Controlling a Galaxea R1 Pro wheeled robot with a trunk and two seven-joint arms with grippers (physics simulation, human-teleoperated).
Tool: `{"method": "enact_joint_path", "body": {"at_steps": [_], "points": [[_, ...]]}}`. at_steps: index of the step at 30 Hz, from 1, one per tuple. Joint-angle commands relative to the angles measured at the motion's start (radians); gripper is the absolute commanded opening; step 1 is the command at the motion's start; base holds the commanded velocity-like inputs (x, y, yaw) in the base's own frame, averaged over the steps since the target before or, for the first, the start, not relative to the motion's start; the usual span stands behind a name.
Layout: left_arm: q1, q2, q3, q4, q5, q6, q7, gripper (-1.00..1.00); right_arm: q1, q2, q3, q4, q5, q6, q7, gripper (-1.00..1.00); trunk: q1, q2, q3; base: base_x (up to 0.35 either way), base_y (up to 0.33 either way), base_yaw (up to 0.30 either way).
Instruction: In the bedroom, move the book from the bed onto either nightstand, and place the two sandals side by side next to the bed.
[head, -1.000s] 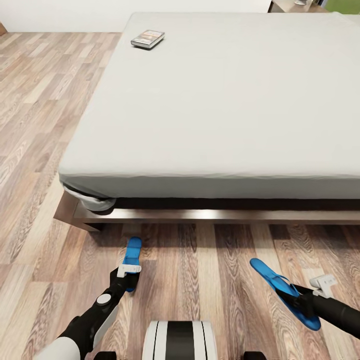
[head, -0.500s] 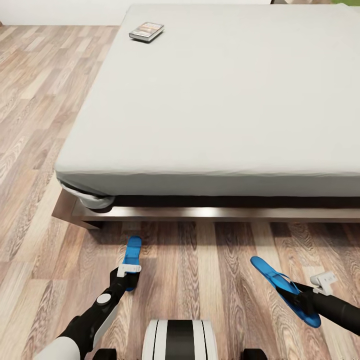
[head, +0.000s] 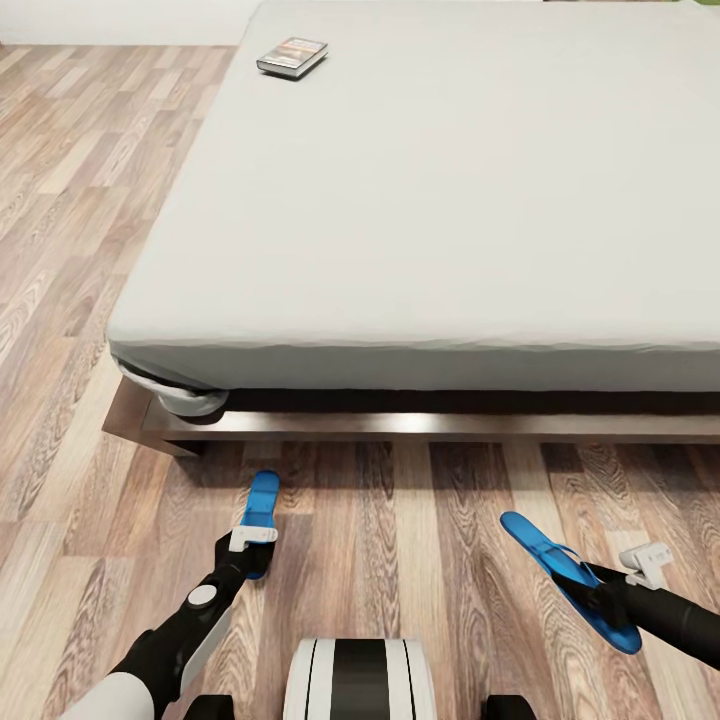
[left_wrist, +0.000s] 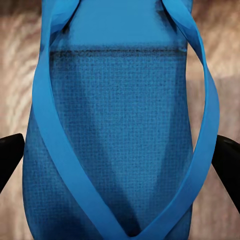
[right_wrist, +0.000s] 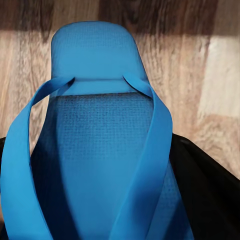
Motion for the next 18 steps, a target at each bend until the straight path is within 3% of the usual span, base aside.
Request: {"method": "enact_joint_path", "body": {"at_steps": [1, 7, 18], "points": [[-0.001, 0.001, -0.008, 0.0, 0.008, -0.004, 0.008, -1.0, -0.001, 0.0, -0.001, -0.001, 0.006, 0.005, 0.007, -1.0, 0.0, 0.0, -0.001, 0.026, 0.0, 0.0], [-0.001, 0.002, -0.008, 0.001, 0.008, -0.003, 0.008, -1.0, -0.001, 0.0, -0.001, -0.001, 0.006, 0.005, 0.007, -1.0, 0.0, 0.0, -0.001, 0.112, -0.009, 0.0], [-0.001, 0.002, -0.008, 0.001, 0.008, -0.004, 0.008, -1.0, -0.002, 0.0, -0.003, -0.001, 0.006, 0.005, 0.007, -1.0, 0.0, 0.0, -0.001, 0.014, -0.002, 0.0]]}}
